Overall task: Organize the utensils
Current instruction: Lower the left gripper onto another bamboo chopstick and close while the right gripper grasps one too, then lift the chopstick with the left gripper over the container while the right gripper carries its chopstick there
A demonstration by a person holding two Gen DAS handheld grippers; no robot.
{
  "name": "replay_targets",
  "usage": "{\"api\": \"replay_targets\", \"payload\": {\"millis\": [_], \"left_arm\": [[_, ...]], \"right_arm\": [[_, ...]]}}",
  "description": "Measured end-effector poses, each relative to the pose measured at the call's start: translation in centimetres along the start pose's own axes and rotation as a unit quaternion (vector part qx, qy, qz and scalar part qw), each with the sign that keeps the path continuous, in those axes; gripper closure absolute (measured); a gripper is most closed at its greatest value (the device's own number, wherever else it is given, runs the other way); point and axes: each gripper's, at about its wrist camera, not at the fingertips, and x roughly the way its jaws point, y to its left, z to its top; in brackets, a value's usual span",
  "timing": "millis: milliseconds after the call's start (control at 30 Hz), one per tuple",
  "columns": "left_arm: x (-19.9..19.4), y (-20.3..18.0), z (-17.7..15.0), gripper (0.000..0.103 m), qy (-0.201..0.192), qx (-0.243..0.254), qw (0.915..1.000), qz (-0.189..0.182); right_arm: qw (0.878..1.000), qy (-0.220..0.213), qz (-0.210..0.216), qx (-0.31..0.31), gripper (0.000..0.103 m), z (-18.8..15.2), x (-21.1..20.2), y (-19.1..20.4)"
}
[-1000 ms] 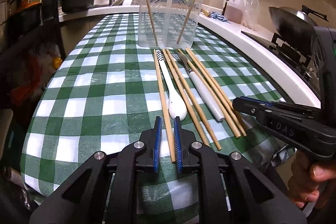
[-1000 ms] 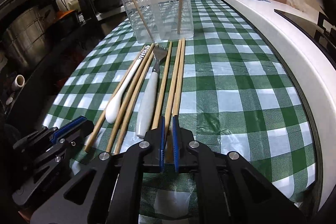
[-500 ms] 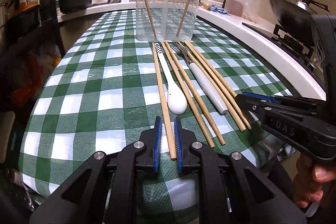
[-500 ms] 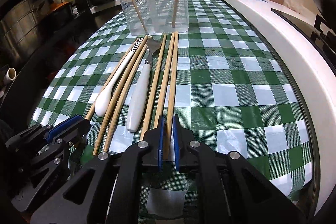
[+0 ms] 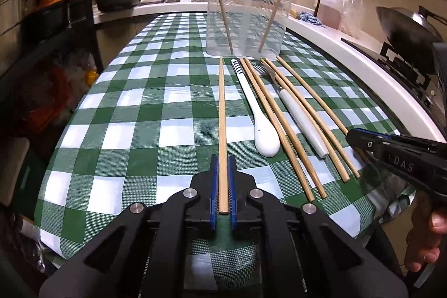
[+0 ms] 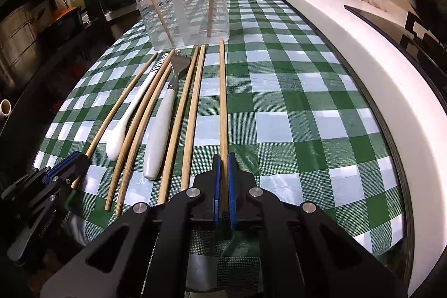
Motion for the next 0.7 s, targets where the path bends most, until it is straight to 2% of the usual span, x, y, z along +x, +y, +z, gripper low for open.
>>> {"api": "replay_targets", "payload": {"millis": [700], "left_arm": [[0.54,-0.44,0.27,0.096,-0.012,-0.001,0.9999,-0.005]], "right_arm": [[1.000,-0.004,-0.011,-0.009,0.095,-0.20,-0.01,0.26]]}}
